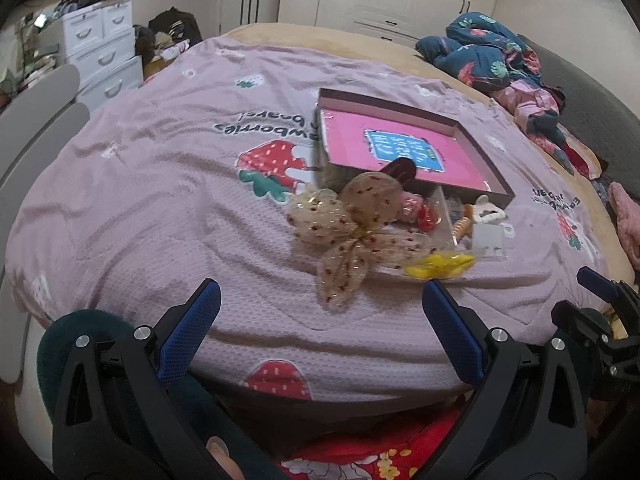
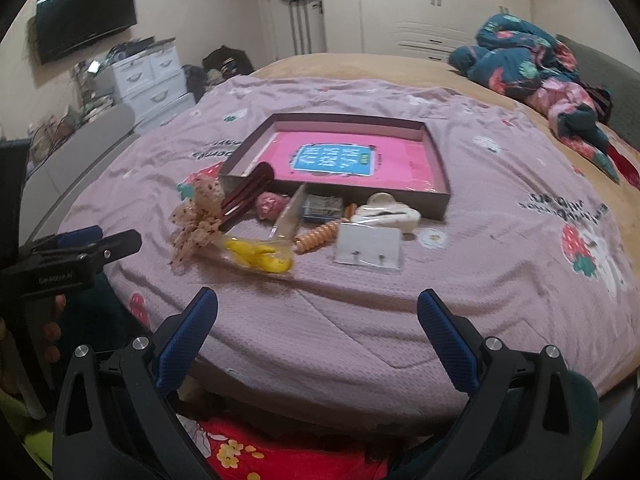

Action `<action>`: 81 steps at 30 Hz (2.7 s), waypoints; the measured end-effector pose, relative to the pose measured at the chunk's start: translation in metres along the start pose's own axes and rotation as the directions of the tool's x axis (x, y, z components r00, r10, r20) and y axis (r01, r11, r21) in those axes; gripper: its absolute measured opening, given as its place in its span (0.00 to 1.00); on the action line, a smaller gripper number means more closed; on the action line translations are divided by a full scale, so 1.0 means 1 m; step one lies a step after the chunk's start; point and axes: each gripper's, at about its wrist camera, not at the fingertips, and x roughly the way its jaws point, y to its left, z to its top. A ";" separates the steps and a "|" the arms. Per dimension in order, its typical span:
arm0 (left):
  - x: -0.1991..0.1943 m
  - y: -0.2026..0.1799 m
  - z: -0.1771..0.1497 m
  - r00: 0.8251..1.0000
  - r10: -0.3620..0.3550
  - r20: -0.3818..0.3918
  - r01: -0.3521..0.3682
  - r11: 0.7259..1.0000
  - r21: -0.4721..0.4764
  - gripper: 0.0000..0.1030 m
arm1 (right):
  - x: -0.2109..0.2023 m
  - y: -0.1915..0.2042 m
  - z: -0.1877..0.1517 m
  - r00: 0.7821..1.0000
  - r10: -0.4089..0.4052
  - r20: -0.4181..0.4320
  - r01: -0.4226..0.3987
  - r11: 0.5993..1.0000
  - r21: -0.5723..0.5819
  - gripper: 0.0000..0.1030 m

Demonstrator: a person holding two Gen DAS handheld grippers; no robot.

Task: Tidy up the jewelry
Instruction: 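Grasp the sheer beige bow with the left gripper while the right grasps the yellow hair-tie bag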

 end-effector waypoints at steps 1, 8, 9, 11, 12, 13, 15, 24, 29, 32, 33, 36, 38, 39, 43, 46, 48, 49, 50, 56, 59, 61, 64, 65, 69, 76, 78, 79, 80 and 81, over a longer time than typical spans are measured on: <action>0.002 0.002 0.000 1.000 0.001 -0.005 -0.001 1.000 -0.002 0.92 | 0.003 0.002 0.002 1.000 0.008 -0.003 -0.008 1.000 -0.011 0.96; 0.010 0.018 0.006 1.000 0.016 -0.010 -0.016 1.000 -0.011 0.92 | 0.028 0.015 0.009 0.999 0.039 -0.034 -0.041 0.997 -0.058 0.96; 0.012 0.020 0.008 1.000 0.017 -0.012 -0.017 1.000 -0.014 0.92 | 0.032 0.017 0.009 0.998 0.043 -0.037 -0.045 0.997 -0.063 0.96; 0.016 0.024 0.011 1.000 0.006 -0.021 -0.006 1.000 -0.014 0.92 | 0.038 0.021 0.010 0.998 0.049 -0.042 -0.052 0.996 -0.071 0.96; 0.018 0.026 0.013 1.000 0.001 -0.025 -0.002 1.000 -0.017 0.92 | 0.042 0.023 0.010 0.998 0.053 -0.044 -0.056 0.996 -0.076 0.96; 0.021 0.028 0.015 1.000 -0.006 -0.028 0.006 1.000 -0.020 0.92 | 0.045 0.024 0.011 0.998 0.053 -0.046 -0.056 0.995 -0.079 0.96; 0.026 0.031 0.019 0.999 -0.032 -0.041 0.031 0.999 -0.027 0.92 | 0.052 0.028 0.011 0.997 0.052 -0.050 -0.057 0.995 -0.086 0.96; 0.063 0.031 0.036 0.981 -0.167 -0.095 0.163 0.985 -0.054 0.91 | 0.086 0.036 0.017 0.999 0.033 -0.042 -0.036 0.997 -0.071 0.96; 0.082 0.024 0.042 0.960 -0.249 -0.131 0.242 0.968 -0.068 0.83 | 0.101 0.041 0.019 0.999 0.025 -0.041 -0.028 0.998 -0.060 0.96; 0.091 0.020 0.041 0.947 -0.281 -0.154 0.273 0.959 -0.071 0.69 | 0.109 0.043 0.020 0.999 0.023 -0.045 -0.025 0.998 -0.058 0.96; 0.093 0.019 0.041 0.946 -0.285 -0.157 0.276 0.958 -0.073 0.65 | 0.111 0.044 0.021 0.999 0.021 -0.044 -0.024 0.998 -0.059 0.96; 0.095 0.020 0.040 0.941 -0.299 -0.156 0.290 0.954 -0.077 0.42 | 0.118 0.046 0.024 0.999 0.011 -0.038 -0.013 0.999 -0.053 0.96; 0.096 0.020 0.041 0.940 -0.306 -0.152 0.298 0.952 -0.075 0.24 | 0.122 0.046 0.026 0.999 0.014 -0.033 -0.015 0.999 -0.034 0.96; 0.096 0.021 0.040 0.937 -0.315 -0.149 0.307 0.949 -0.077 0.22 | 0.122 0.047 0.027 0.999 0.013 -0.030 -0.014 0.999 -0.029 0.96; 0.090 0.025 0.039 0.941 -0.318 -0.120 0.309 0.947 -0.086 0.08 | 0.123 0.045 0.027 1.000 0.017 -0.009 -0.017 1.000 -0.018 0.93; 0.082 0.032 0.038 0.941 -0.324 -0.099 0.315 0.944 -0.099 0.07 | 0.123 0.040 0.025 0.999 0.046 -0.011 -0.046 0.999 -0.001 0.77; 0.076 0.035 0.039 0.944 -0.321 -0.079 0.312 0.944 -0.102 0.07 | 0.121 0.037 0.023 0.998 0.064 -0.006 -0.064 0.998 0.005 0.77; 0.073 0.036 0.039 0.946 -0.316 -0.070 0.308 0.946 -0.101 0.07 | 0.118 0.037 0.022 0.998 0.069 -0.003 -0.069 0.998 0.005 0.77; 0.069 0.037 0.040 0.949 -0.310 -0.061 0.304 0.948 -0.100 0.07 | 0.117 0.036 0.021 0.997 0.073 -0.001 -0.073 0.997 0.006 0.77; 0.051 0.044 0.039 0.958 -0.287 -0.028 0.283 0.954 -0.103 0.07 | 0.097 0.018 0.015 0.997 0.080 0.014 -0.080 0.995 0.050 0.77; 0.045 0.044 0.041 0.961 -0.277 -0.017 0.274 0.957 -0.097 0.07 | 0.083 0.001 0.011 0.997 0.069 0.023 -0.071 0.994 0.089 0.77; 0.041 0.042 0.043 0.961 -0.276 -0.009 0.274 0.957 -0.092 0.07 | 0.074 -0.011 0.010 0.998 0.055 0.032 -0.058 0.992 0.112 0.77; 0.038 0.038 0.047 0.962 -0.274 -0.001 0.273 0.959 -0.078 0.07 | 0.062 -0.029 0.011 0.998 0.023 0.051 -0.030 0.989 0.144 0.77; 0.038 0.036 0.050 0.961 -0.276 -0.001 0.275 0.959 -0.071 0.07 | 0.058 -0.033 0.012 0.998 0.013 0.058 -0.022 0.988 0.151 0.77; 0.039 0.024 0.059 0.958 -0.285 -0.001 0.285 0.958 -0.045 0.07 | 0.043 -0.051 0.021 0.995 -0.022 0.093 0.006 0.987 0.163 0.77; 0.042 -0.002 0.085 0.949 -0.315 0.024 0.315 0.949 0.003 0.07 | 0.029 -0.073 0.042 0.992 -0.045 0.114 0.028 0.989 0.144 0.77; 0.042 -0.007 0.092 0.947 -0.319 0.033 0.319 0.948 0.011 0.07 | 0.024 -0.082 0.050 0.990 -0.054 0.128 0.034 0.988 0.151 0.77; 0.043 -0.010 0.096 0.946 -0.321 0.039 0.320 0.947 0.015 0.07 | 0.022 -0.085 0.053 0.989 -0.058 0.133 0.038 0.988 0.151 0.77; 0.044 -0.012 0.101 0.946 -0.320 0.044 0.319 0.948 0.018 0.07 | 0.021 -0.088 0.056 0.988 -0.064 0.138 0.043 0.988 0.151 0.77; 0.045 -0.013 0.106 0.945 -0.322 0.050 0.322 0.947 0.017 0.07 | 0.019 -0.093 0.061 0.986 -0.073 0.148 0.050 0.987 0.152 0.77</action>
